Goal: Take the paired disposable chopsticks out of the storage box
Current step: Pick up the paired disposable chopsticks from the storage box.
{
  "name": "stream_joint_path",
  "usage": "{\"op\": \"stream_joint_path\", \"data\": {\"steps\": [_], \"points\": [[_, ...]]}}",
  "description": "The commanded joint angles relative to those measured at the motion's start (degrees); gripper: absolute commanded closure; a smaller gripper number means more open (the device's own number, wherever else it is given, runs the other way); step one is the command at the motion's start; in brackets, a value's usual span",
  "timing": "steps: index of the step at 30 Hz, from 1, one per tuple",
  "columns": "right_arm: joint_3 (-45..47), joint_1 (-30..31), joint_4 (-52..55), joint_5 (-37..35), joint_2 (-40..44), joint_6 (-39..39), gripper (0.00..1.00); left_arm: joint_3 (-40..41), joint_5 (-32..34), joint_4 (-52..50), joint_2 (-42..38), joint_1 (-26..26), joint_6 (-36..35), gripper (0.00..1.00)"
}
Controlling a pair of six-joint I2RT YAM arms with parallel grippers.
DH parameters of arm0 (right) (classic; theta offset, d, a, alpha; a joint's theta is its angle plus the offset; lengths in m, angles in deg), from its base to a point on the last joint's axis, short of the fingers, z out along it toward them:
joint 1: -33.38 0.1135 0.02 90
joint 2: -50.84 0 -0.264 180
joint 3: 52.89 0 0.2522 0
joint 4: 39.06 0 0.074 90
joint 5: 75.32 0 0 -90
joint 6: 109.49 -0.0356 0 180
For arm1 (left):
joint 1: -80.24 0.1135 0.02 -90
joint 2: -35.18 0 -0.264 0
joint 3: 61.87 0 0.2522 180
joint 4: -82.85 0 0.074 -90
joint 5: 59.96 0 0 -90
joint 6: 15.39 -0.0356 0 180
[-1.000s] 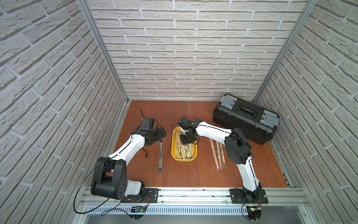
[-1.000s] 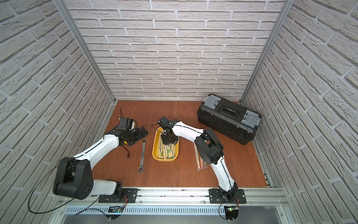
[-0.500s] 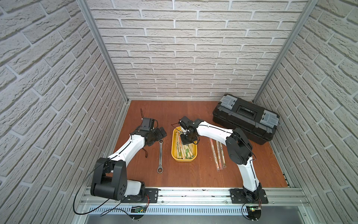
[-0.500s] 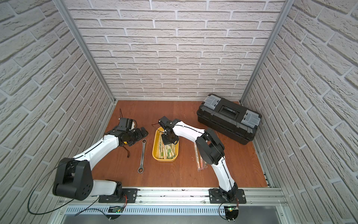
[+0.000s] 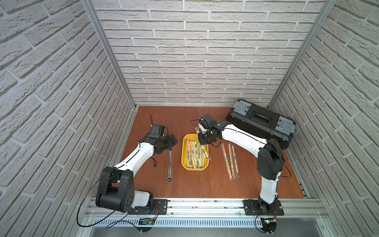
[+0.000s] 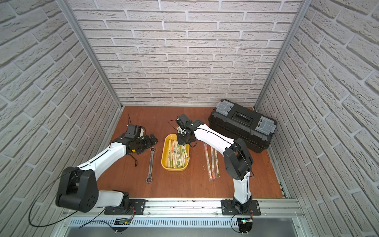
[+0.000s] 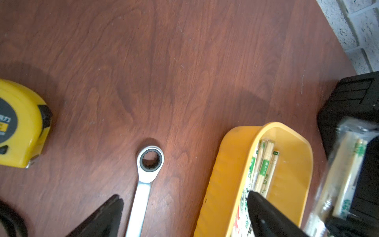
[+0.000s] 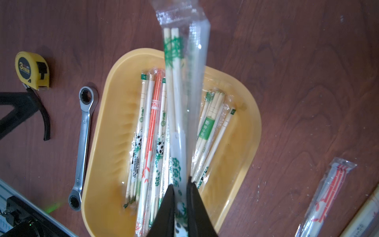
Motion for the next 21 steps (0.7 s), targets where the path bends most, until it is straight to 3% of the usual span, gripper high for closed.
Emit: {"op": "stream_joint_path", "data": {"steps": [1,4,13,21], "points": [[1.4,0.1,-2.06,1.44,-0.74,-0.84,0.82,-1.93,0.27,0.71,0.57,-0.57,-0.27,0.02],[1.89,-0.16,-3.09,2.01,-2.09,-1.14,0.8,-2.35,0.28,0.47,0.69,-0.85,-0.28,0.02],[2.76,-0.43,-3.45,2.4,-0.96,-0.98,0.98,-2.99,0.58,0.07,0.58,-1.17,-0.43,0.02],[8.04,-2.52,-4.4,1.46,7.26,-2.33,0.98,-3.72,0.78,-0.35,0.73,-1.44,-0.89,0.02]]}}
